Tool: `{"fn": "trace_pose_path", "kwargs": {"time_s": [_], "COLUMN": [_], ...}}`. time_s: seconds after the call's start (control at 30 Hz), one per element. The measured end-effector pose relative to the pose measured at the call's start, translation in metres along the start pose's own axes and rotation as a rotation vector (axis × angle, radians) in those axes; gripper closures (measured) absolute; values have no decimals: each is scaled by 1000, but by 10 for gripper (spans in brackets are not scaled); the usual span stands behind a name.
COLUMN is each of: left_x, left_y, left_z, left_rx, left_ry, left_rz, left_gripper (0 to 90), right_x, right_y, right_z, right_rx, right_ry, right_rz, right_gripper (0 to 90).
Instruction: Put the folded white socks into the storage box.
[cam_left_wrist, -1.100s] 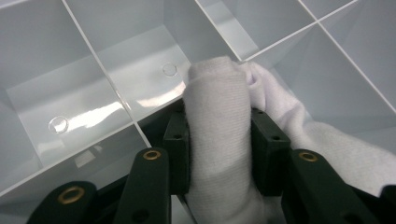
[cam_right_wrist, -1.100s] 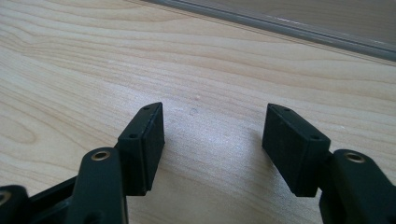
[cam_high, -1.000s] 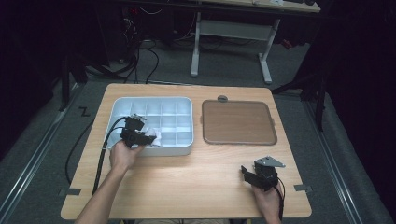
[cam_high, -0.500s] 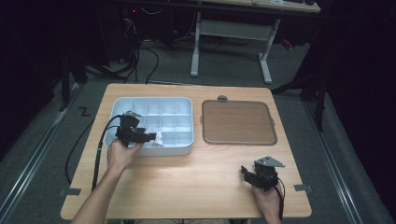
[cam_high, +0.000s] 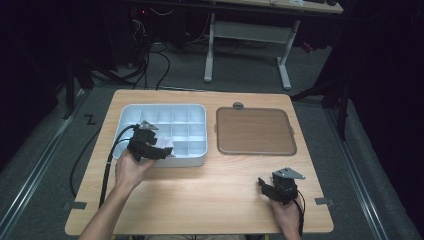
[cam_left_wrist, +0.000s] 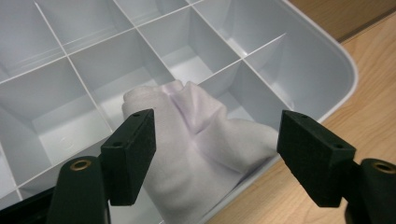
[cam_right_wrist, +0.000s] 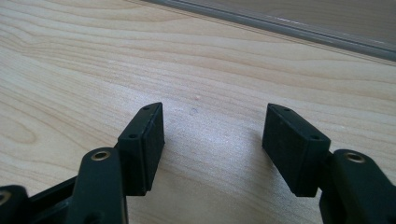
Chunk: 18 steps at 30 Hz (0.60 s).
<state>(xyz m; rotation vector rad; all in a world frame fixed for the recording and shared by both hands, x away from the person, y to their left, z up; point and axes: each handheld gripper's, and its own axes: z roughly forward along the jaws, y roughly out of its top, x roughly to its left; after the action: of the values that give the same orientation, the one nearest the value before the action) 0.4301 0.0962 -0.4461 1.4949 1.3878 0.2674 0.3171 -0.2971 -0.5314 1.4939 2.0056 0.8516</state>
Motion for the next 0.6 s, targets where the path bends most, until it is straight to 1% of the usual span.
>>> {"fn": "trace_pose_path", "kwargs": {"time_s": [0.1, 0.2, 0.3, 0.33, 0.4, 0.47, 0.53, 0.6], "left_x": [0, 2, 4, 4, 6, 9, 11, 12], "left_y": [-4, -6, -6, -6, -6, -7, -7, -7], "left_z": [6, 9, 11, 11, 13, 15, 16, 17], "left_rx": [14, 22, 24, 25, 20, 21, 22, 23], "left_ry": [35, 60, 71, 74, 97, 113, 120, 124], "left_rz": [26, 47, 52, 55, 75, 79, 81, 82], "left_gripper": [304, 361, 425, 433, 435, 423, 418, 438], "right_x": [0, 0, 0, 0, 0, 0, 0, 0], "right_y": [0, 0, 0, 0, 0, 0, 0, 0], "right_z": [0, 0, 0, 0, 0, 0, 0, 0], "right_rx": [0, 1, 1, 0, 0, 1, 1, 0], "right_ry": [0, 0, 0, 1, 1, 1, 1, 1], "right_rz": [0, 2, 2, 2, 2, 2, 3, 2], "right_gripper": [394, 393, 393, 392, 392, 392, 392, 392]}}
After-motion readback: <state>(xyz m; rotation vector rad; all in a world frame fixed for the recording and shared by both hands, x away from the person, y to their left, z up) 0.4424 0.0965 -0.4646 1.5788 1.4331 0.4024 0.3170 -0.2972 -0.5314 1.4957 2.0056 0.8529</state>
